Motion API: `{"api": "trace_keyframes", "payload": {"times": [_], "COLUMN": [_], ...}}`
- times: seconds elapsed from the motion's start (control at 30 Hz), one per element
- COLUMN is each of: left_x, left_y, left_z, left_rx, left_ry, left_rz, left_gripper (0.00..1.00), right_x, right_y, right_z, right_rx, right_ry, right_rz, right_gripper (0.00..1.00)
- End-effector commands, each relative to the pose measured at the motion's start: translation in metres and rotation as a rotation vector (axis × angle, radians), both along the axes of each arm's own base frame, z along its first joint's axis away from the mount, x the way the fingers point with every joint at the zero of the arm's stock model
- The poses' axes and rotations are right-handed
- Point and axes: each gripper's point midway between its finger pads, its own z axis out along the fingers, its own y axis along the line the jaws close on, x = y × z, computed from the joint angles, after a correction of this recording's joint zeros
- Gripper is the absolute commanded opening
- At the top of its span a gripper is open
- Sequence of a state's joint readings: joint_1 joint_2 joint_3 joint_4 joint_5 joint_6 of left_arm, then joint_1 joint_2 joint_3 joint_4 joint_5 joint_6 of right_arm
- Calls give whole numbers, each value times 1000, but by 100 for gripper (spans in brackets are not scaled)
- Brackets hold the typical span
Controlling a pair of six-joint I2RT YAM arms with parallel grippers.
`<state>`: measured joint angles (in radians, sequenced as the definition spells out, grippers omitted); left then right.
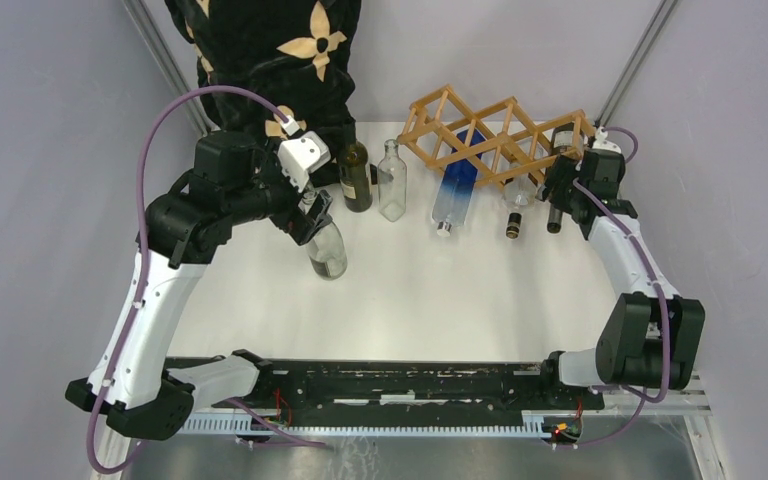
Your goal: Take the wine bottle off the wine rack
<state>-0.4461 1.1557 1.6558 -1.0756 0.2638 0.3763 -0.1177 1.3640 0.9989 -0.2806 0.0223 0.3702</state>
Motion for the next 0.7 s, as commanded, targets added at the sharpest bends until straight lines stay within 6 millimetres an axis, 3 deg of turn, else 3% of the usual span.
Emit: {"api": "trace_keyframes", "payload": {"times": [0.0, 0.17, 0.3, 0.5, 0.67], "left_x": [1, 1, 1, 1, 0], "left_y": [0, 2, 2, 1, 0], "left_z": [18, 19, 20, 19, 22], "left_rx": [-13, -4, -3, -6, -13], "left_ry": [-82, -94, -96, -93, -95], "left_rz": [-25, -22, -22, -22, -28], "left_gripper": [100, 100, 100, 100, 100], "right_x": [23, 23, 19, 11, 0], "right_y": [-1, 1, 3, 10, 19], "right_z": [19, 8, 2, 0, 4], "right_rx": [-1, 8, 24, 65, 116], "right_ry": [-43, -11, -9, -31, -58], "right_rz": [7, 14, 9, 10, 14], "right_gripper": [76, 72, 62, 34, 4]}}
